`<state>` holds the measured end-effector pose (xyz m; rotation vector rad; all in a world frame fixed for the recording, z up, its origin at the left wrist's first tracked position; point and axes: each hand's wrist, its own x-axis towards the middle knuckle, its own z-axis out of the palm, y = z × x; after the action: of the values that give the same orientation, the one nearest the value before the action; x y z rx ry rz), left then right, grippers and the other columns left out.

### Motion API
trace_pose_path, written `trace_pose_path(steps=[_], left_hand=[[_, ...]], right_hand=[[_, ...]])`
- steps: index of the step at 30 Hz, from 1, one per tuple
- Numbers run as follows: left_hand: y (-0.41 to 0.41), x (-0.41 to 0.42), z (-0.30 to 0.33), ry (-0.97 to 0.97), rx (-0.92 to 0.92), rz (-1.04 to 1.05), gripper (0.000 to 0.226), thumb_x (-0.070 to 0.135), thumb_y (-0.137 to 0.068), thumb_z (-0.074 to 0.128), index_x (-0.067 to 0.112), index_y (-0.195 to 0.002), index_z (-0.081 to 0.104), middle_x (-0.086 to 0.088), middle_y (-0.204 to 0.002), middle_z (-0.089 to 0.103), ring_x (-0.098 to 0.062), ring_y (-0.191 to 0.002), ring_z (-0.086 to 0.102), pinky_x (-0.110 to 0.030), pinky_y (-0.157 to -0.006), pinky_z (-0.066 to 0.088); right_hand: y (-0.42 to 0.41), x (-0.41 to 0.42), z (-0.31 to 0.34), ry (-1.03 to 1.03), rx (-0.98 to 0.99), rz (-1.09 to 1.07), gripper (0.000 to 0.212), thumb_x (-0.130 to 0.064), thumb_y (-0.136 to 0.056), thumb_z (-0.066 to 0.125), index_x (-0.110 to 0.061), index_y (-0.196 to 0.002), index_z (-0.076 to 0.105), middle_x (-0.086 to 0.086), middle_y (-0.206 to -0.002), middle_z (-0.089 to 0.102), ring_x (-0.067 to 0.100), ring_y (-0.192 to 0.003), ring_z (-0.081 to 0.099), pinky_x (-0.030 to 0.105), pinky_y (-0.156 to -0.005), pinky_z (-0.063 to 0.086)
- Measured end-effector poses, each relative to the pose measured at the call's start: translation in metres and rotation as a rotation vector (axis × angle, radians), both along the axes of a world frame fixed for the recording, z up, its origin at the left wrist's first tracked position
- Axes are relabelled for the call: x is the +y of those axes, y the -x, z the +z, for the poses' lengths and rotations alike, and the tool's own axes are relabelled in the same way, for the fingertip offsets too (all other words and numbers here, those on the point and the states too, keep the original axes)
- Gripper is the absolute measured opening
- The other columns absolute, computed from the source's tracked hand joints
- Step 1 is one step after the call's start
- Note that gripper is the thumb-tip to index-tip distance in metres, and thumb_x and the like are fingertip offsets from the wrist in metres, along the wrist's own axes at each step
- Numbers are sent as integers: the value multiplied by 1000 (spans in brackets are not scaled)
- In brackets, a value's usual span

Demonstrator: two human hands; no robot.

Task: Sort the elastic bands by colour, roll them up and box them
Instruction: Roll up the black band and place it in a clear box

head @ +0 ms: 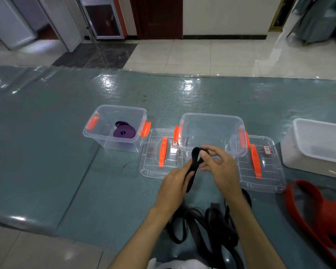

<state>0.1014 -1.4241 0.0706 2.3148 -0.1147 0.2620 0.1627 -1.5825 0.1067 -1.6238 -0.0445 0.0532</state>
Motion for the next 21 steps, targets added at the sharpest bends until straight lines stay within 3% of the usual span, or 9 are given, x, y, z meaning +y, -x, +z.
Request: trace_pose_path(steps=[2,4,6,8,10,12,16,21], left_hand=[[0,-2,2,-24,-4,-12,42,31,-109,54,35,-151,48,0,-107,74,-16,-93,69,-36,-82,56],[-1,-3,8,59,-9,27,35,31,-104,62,29,-139,62,7,-112,75,-9,-98,69,-35,-88,57],[-5,-3,17,275,32,47,22,29,-98,72,25,-120,72,15,-110,76,-3,-104,71,-30,-95,58],[-9,-3,29,567,82,63,10,20,-95,77,21,-103,71,12,-102,78,-4,-101,74,-23,-92,57],[-12,0,40,813,109,95,13,10,-93,78,13,-95,66,2,-101,79,-12,-99,76,-20,-88,55],[-13,4,48,911,95,94,16,2,-90,79,9,-90,64,-3,-100,80,-16,-98,77,-21,-86,56],[-13,9,57,762,44,52,23,7,-84,86,26,-88,74,1,-102,78,-16,-99,75,-28,-90,58],[-10,12,55,496,-32,-31,19,22,-85,88,22,-99,74,9,-102,75,-18,-101,73,-39,-90,59]], right_hand=[[-1,0,4,-1,-36,8,13,-19,-98,75,-23,-110,77,5,-103,72,24,-75,79,40,-70,67],[0,-2,7,-9,-91,42,14,-10,-97,74,-19,-108,75,3,-105,68,25,-81,79,37,-70,67],[1,-4,10,-13,-140,77,16,-5,-97,72,-17,-107,75,4,-108,67,27,-89,78,37,-72,67],[2,-8,14,-86,-138,97,16,-1,-99,68,-14,-105,74,10,-111,68,29,-96,78,39,-75,66],[2,-11,19,-161,-131,119,17,3,-100,65,-11,-102,74,12,-110,70,32,-100,77,39,-78,66],[3,-13,26,-197,-131,147,17,2,-99,65,-11,-102,76,10,-109,69,34,-102,77,40,-79,66],[5,-16,31,-210,-138,203,19,0,-96,67,-9,-108,78,5,-112,68,34,-106,75,38,-82,66],[9,-15,39,-242,-17,150,17,-23,-88,77,-15,-102,83,13,-114,67,28,-100,78,37,-79,66]])
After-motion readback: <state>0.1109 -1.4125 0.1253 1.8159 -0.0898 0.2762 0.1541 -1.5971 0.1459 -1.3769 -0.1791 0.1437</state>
